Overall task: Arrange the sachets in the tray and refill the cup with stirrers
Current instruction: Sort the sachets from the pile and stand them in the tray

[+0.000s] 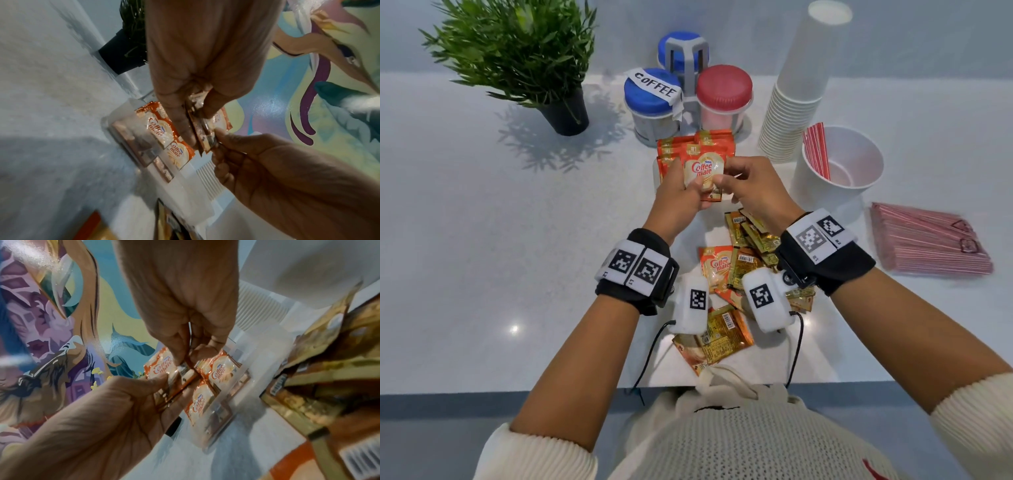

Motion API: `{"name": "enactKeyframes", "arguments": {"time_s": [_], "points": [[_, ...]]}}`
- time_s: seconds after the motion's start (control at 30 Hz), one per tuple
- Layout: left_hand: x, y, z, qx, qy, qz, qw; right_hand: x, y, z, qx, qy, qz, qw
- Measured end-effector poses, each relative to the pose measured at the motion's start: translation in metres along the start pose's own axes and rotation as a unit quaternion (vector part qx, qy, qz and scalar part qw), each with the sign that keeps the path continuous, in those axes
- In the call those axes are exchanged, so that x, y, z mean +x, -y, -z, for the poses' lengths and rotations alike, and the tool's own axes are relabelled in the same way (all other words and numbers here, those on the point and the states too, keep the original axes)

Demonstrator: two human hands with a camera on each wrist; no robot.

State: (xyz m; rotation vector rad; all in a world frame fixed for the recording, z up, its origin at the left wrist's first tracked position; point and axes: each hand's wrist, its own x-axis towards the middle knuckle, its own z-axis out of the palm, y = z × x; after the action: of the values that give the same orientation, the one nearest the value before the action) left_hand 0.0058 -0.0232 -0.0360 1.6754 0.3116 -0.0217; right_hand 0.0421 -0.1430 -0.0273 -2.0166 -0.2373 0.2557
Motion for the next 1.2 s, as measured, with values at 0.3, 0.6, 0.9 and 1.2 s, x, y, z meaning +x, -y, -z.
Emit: {"name": "enactKeyframes", "arguments": {"time_s": [0.3,0.6,0.9,1.2], "points": [[0.032,-0.017,0.005,0.131,-0.080,-0.050,0.987,0.028,-0.002,0.028,-0.042,-0.090,0.008,0.995],[0.046,-0.001,-0.003,0.241,-0.090,0.048,0.965,0.039,-0.028,0.018,-0.173,-0.038,-0.020,0.984],[0.057,0.014,-0.007,0.274,-0.122,0.022,0.954,0.050,-0.035,0.007,-0.185,-0.058,-0.043,0.980],[0.059,0.024,-0.009,0.286,-0.140,-0.015,0.948,0.050,-0.030,0.002,-0.232,-0.020,-0.044,0.972]]}}
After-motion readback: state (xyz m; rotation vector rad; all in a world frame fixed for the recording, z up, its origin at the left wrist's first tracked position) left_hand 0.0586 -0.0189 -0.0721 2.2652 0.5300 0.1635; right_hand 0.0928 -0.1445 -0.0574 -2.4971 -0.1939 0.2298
